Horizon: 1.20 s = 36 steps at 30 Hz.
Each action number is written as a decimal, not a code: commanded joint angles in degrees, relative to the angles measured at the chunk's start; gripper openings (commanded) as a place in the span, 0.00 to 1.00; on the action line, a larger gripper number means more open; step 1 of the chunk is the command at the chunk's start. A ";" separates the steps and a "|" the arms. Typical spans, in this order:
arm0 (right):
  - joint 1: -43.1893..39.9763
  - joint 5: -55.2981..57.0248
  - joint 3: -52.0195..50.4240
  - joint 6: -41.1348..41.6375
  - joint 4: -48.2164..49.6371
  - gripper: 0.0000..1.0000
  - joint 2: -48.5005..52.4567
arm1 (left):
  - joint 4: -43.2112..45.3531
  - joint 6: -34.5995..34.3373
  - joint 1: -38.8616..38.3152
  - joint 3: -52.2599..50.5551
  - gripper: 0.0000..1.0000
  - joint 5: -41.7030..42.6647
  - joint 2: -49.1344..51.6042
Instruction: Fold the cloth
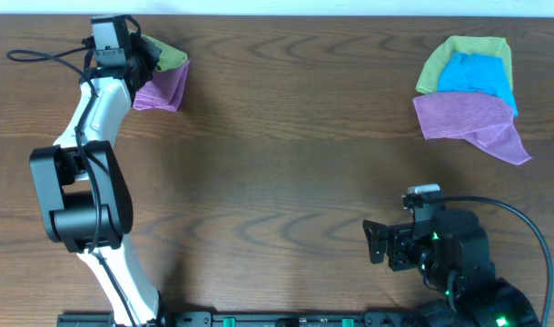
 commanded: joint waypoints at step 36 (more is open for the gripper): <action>-0.63 0.61 -0.15 0.74 -0.04 0.99 -0.20 | -23.82 23.98 0.13 1.20 0.95 -4.15 -14.91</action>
